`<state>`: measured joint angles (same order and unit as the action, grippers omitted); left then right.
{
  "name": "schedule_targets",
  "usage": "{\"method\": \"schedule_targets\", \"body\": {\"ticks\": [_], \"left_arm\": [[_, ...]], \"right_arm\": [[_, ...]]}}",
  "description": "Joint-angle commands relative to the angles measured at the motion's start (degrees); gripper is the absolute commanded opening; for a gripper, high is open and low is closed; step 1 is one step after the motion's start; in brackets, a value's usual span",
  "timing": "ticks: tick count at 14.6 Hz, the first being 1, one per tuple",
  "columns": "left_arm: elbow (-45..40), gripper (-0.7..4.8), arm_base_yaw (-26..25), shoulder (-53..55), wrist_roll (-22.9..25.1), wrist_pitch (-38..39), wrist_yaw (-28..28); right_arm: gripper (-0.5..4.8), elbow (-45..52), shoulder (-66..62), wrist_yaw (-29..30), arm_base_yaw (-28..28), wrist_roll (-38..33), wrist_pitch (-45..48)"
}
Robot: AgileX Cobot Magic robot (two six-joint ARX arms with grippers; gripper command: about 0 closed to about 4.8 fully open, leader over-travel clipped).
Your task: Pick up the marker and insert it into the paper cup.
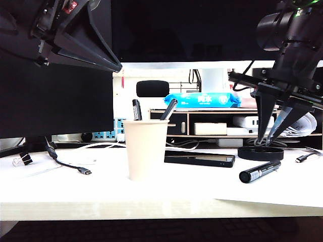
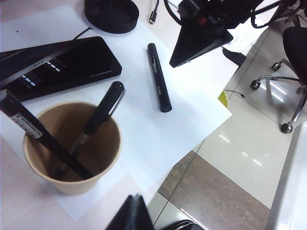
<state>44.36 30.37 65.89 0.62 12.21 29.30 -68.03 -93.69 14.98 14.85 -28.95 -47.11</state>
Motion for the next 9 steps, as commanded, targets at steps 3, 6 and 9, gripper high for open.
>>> {"method": "schedule_targets", "body": {"ticks": [3, 6, 9], "left_arm": [[0.3, -0.05, 0.0, -0.1, 0.5, -0.7, 0.3], [0.3, -0.05, 0.0, -0.1, 0.5, -0.7, 0.3], [0.3, -0.05, 0.0, -0.1, 0.5, -0.7, 0.3]], "right_arm": [[0.97, -0.2, -0.1, -2.4, 0.0, 0.0, 1.7], [1.22, -0.2, -1.4, -2.3, 0.5, 0.0, 1.7], [1.22, -0.2, -2.9, -3.4, 1.6, -0.9, 2.3]]}}
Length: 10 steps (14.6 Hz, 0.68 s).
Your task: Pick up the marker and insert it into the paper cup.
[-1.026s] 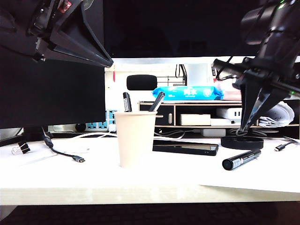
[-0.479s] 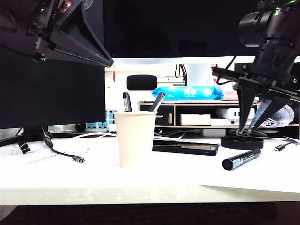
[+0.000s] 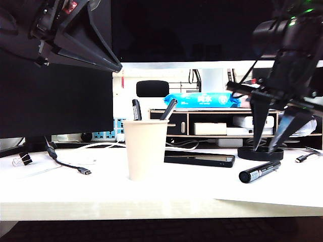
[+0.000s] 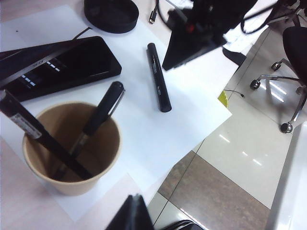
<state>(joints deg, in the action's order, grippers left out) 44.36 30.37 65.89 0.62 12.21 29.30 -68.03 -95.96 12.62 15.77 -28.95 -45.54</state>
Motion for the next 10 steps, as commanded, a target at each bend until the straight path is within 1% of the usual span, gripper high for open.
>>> {"method": "schedule_targets", "body": {"ticks": [1, 3, 6, 10], "left_arm": [[0.3, -0.05, 0.0, -0.1, 0.5, -0.7, 0.3], [0.3, -0.05, 0.0, -0.1, 0.5, -0.7, 0.3], [0.3, -0.05, 0.0, -0.1, 0.5, -0.7, 0.3], [0.3, -0.05, 0.0, -0.1, 0.5, -0.6, 0.3]], "right_arm": [[1.22, -0.2, -1.0, -1.3, 0.9, -0.9, 1.1], [1.22, -0.2, -1.3, -3.7, 0.9, -1.1, 1.1], [1.22, -0.2, -1.4, -5.2, 0.9, -1.1, 2.0], [1.22, -0.2, -2.9, -5.1, 0.9, -1.0, 2.6]]}}
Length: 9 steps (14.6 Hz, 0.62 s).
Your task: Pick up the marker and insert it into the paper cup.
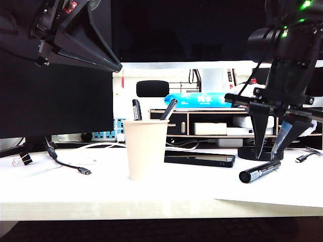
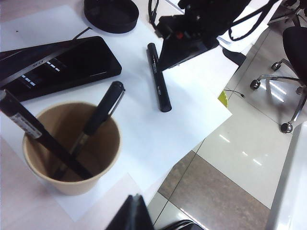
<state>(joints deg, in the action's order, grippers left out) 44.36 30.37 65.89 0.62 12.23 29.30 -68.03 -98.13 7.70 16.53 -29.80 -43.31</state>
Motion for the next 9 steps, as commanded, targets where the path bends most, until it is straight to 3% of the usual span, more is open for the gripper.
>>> {"method": "schedule_targets", "body": {"ticks": [1, 9], "left_arm": [[0.3, -0.05, 0.0, -0.1, 0.5, -0.7, 0.3], [0.3, -0.05, 0.0, -0.1, 0.5, -0.3, 0.3]], "right_arm": [[1.22, -0.2, -1.3, -0.3, 0.2, -0.2, 0.5], [1.16, -0.2, -2.5, -0.3, 0.2, -0.2, 2.1]]}}
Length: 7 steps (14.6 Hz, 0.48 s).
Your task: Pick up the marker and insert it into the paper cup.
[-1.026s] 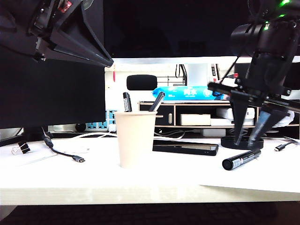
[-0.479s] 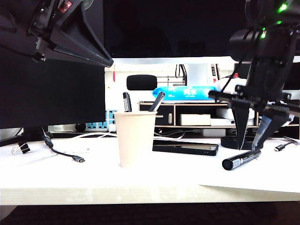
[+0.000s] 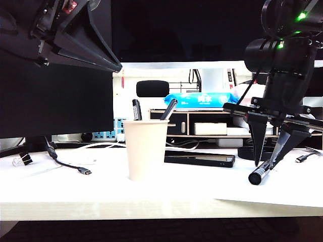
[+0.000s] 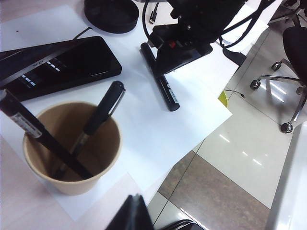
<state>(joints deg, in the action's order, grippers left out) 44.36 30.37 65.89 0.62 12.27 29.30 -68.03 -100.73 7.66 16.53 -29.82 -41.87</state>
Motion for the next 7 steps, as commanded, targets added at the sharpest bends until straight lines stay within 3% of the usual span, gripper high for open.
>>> {"method": "schedule_targets", "body": {"ticks": [1, 7], "left_arm": [[0.3, -0.05, 0.0, -0.1, 0.5, -0.3, 0.3], [0.3, -0.05, 0.0, -0.1, 0.5, -0.3, 0.3]], "right_arm": [[1.16, -0.2, 0.1, -0.3, 0.2, -0.2, 1.0], [1.16, -0.2, -0.8, -0.2, 0.2, -0.2, 2.8]]}}
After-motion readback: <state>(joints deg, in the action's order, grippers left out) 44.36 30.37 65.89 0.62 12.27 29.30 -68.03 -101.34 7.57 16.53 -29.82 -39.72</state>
